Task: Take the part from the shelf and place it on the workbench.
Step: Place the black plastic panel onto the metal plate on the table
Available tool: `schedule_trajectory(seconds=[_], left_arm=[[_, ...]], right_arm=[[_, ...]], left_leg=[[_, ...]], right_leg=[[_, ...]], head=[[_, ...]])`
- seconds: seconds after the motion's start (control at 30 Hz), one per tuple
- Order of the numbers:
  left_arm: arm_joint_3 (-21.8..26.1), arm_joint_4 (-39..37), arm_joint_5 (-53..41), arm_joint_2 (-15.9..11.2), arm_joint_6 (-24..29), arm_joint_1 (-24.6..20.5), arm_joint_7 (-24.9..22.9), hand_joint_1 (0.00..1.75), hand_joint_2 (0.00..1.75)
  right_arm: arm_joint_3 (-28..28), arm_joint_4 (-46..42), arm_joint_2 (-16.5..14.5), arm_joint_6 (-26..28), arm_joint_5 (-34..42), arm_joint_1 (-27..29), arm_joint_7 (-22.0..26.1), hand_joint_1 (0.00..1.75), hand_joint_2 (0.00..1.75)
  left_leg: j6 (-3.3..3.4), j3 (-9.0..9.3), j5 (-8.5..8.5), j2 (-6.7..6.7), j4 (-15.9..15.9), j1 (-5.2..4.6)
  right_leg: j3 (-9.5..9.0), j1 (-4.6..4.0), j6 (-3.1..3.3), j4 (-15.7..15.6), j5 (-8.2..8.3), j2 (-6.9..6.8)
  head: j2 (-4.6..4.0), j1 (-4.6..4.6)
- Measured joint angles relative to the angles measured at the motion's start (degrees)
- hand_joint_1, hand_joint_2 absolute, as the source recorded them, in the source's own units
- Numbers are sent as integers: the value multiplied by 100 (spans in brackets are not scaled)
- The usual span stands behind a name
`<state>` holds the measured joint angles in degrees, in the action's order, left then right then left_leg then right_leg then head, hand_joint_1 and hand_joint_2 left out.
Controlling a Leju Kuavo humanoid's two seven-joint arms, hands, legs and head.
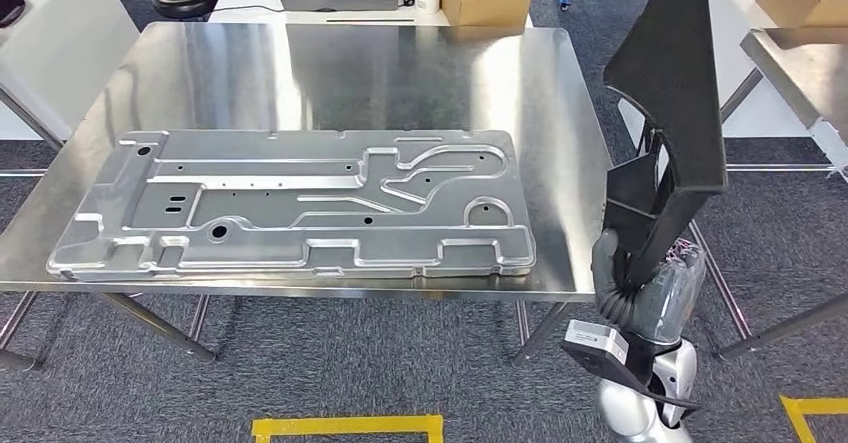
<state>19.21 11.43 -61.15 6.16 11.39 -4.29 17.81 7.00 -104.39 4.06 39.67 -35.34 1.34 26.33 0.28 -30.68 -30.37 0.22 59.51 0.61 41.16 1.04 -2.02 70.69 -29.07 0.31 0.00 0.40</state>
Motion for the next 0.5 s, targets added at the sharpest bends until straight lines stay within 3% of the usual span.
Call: schedule_trajectory(seconds=[0.03,0.07,0.13,0.23,0.3,0.37,0.4,0.43,0.47,0.5], left_arm=[[0,-1,-10,1,-3,1,-7,0,175],[0,-1,-18,1,-5,0,-15,0,175],[0,-2,-27,1,-8,0,-28,0,175],[0,3,-39,-1,-18,-16,-22,0,175],[1,9,-27,-3,-52,-28,31,0,175],[3,13,-7,-4,-81,-55,96,0,175],[4,14,-1,-4,-86,-79,118,0,175],[4,15,0,-4,-85,-100,125,0,175],[4,15,-2,-4,-83,-110,126,0,175],[4,15,-8,-4,-81,-108,120,0,175]], right_arm=[[-5,-2,2,0,-5,-2,-7,168,175],[-7,-4,3,0,-10,-6,-16,168,175],[-5,-5,5,0,-14,-13,-37,168,175],[-8,-10,10,0,-17,-26,-54,168,175],[-9,-14,11,-2,-25,-42,-60,168,175],[-7,-12,21,-15,-48,-58,-95,168,175],[-2,-7,36,-35,-62,-71,-126,168,175],[7,2,58,-73,-74,-92,-169,168,175],[17,15,87,-135,-87,-130,-228,168,175],[29,44,132,-232,-110,-202,-315,168,175]], left_leg=[[-40,68,-61,-4,4,4],[-80,116,-117,-6,13,3],[-140,147,-177,-3,11,-15],[-190,171,-239,6,24,-11],[-222,-23,-423,4,454,-5],[-230,-480,-680,2,1261,-7],[-229,-682,-731,2,1577,-9],[-224,-794,-670,2,1700,-10],[-215,-804,-495,2,1608,-10],[-201,-724,-228,2,1301,-11]], right_leg=[[-124,4,-19,-342,224,-10],[-263,8,-20,-662,346,-17],[-396,-1,17,-908,305,-19],[-470,11,132,-964,208,2],[-554,30,202,-983,157,-4],[-615,26,242,-984,105,-15],[-649,24,248,-984,77,-15],[-692,22,247,-984,47,-9],[-741,22,240,-984,16,1],[-795,23,228,-984,-16,16]], head=[[0,28],[0,50],[0,39],[0,-39],[0,-99],[0,-163],[0,-181],[0,-196],[0,-212],[0,-229]])
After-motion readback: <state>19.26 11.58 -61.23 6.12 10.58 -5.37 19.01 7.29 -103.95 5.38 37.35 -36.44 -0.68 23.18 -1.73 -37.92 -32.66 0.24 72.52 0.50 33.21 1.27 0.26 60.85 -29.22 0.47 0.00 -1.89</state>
